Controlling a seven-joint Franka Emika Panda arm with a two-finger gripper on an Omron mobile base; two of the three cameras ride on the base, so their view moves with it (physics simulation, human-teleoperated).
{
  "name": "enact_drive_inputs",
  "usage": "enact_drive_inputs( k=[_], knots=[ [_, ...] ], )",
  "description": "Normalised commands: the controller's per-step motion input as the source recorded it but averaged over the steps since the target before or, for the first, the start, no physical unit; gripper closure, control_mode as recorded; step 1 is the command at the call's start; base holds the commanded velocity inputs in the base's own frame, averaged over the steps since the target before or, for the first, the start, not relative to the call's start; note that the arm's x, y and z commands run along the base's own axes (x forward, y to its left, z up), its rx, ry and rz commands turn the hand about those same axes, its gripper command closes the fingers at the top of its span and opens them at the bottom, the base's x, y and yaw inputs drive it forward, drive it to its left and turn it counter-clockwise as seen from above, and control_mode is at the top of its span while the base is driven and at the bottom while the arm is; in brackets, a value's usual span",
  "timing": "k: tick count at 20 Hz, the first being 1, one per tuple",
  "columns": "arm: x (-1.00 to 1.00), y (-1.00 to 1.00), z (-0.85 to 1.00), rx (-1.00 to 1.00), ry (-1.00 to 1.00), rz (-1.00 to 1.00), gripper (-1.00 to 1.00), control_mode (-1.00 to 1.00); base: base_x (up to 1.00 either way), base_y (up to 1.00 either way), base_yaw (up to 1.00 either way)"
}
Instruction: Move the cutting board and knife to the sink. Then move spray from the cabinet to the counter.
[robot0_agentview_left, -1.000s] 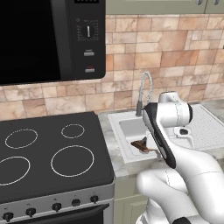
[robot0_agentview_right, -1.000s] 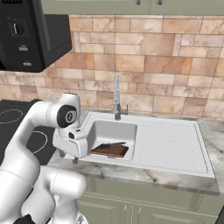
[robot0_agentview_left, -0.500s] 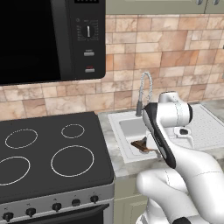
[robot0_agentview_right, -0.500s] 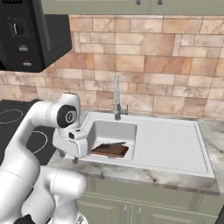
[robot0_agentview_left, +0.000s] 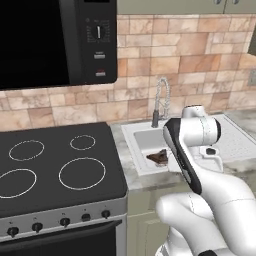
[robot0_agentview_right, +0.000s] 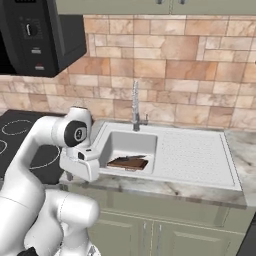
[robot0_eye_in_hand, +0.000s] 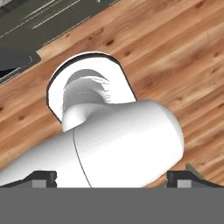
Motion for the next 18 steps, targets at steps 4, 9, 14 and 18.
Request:
enact_drive_inputs(
  k=[4,9,14,18],
  knots=[
    [0.00,0.00,0.00,0.00,0.00,0.00,-1.00,1.00,-0.72,0.00,0.12],
    [0.00,0.00,0.00,0.00,0.00,0.00,-1.00,1.00,-0.66,0.19,0.29],
    [0.00,0.00,0.00,0.00,0.00,0.00,-1.00,1.00,-0.31,0.42,0.68],
    [0.00,0.00,0.00,0.00,0.00,0.00,-1.00,1.00,-0.17,0.25,0.95]
  ],
)
